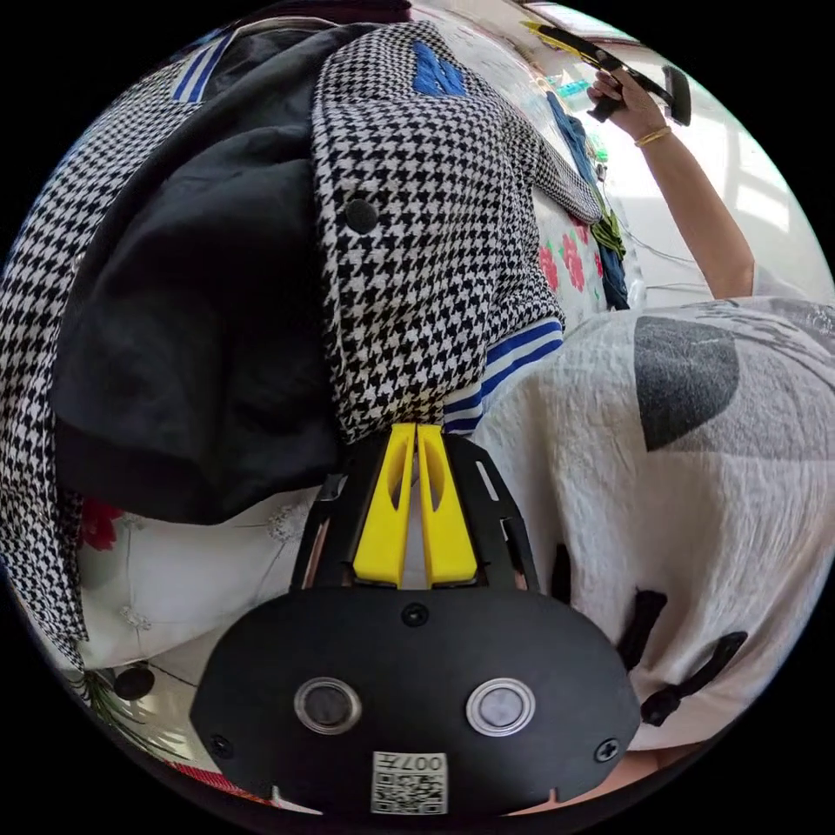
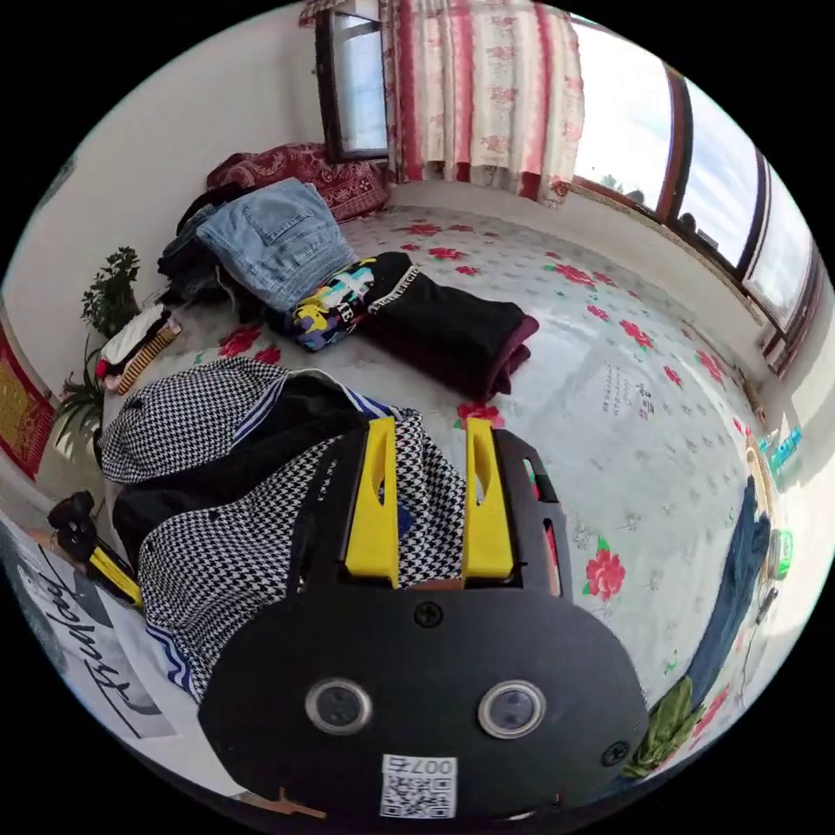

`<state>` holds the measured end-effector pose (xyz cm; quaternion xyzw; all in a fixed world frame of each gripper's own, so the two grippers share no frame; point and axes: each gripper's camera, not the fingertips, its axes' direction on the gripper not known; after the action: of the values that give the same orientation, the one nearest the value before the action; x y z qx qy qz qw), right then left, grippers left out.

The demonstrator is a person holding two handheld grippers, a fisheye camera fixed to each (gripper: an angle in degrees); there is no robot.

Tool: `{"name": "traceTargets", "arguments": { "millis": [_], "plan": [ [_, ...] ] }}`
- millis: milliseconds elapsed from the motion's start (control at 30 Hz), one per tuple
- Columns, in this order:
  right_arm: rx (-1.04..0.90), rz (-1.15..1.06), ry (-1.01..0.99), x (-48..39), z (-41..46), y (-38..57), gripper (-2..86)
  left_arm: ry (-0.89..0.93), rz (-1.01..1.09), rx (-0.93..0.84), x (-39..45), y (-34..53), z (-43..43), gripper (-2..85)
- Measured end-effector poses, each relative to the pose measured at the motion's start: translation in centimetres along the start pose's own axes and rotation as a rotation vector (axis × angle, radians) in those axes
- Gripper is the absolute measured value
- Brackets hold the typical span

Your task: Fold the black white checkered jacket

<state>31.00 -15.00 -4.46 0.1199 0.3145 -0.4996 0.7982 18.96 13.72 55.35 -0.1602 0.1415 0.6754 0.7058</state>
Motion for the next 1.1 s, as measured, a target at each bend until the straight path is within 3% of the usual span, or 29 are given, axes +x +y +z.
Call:
{"name": "traceTargets", "arguments": {
  "millis": [133, 233, 300, 367, 467, 567, 633, 700, 767, 900, 1000, 1100],
  "plan": [
    [-0.200, -0.295, 0.053, -6.7, 10.5, -7.7, 8.8, 0.002, 0.003, 0.005, 0.2, 0.0, 0.2, -1.0],
    [-0.443, -0.357, 0.021, -8.4, 18.6, -8.7, 7.6, 0.012, 0.008, 0.005, 0.4, -0.1, 0.4, -1.0],
    [-0.504, -0.405, 0.026, -9.0, 21.3, -7.9, 5.9, 0.033, 0.002, 0.007, 0.3, -0.2, 0.5, -1.0],
    [-0.430, -0.459, 0.127, -9.2, 21.0, -8.1, 3.8, 0.044, 0.005, 0.003, 0.4, -0.3, 0.7, -1.0],
    [-0.445, -0.368, 0.034, -6.6, 20.0, -11.4, 1.4, 0.032, 0.031, -0.007, 1.3, -0.5, 0.9, -1.0],
    [-0.370, -0.079, -0.249, 0.1, 17.4, -15.9, 0.4, -0.003, 0.080, -0.025, 2.5, -0.8, 1.1, -1.0],
    [-0.100, 0.258, -0.353, 6.9, 13.7, -17.2, 0.2, -0.001, 0.102, -0.038, 3.1, -1.2, 1.6, -1.0],
    [0.040, 0.384, -0.362, 9.6, 11.7, -16.5, 0.4, 0.009, 0.102, -0.036, 3.4, -1.5, 1.9, -1.0],
    [0.089, 0.374, -0.363, 9.0, 10.6, -15.3, 1.0, 0.006, 0.106, -0.024, 3.9, -1.6, 2.0, -1.0],
    [-0.018, 0.180, -0.408, 1.7, 10.2, -8.4, 3.4, -0.050, 0.086, 0.058, 5.2, -0.4, 1.5, -0.9],
    [-0.160, 0.144, -0.459, -3.7, 9.4, -0.1, 5.0, -0.131, -0.036, 0.229, 5.4, 2.9, -1.0, -0.7],
    [-0.144, 0.119, -0.404, -8.6, 5.4, 7.9, 6.4, -0.316, -0.225, 0.446, 5.3, 8.3, -4.3, 0.0]
  ]
}}
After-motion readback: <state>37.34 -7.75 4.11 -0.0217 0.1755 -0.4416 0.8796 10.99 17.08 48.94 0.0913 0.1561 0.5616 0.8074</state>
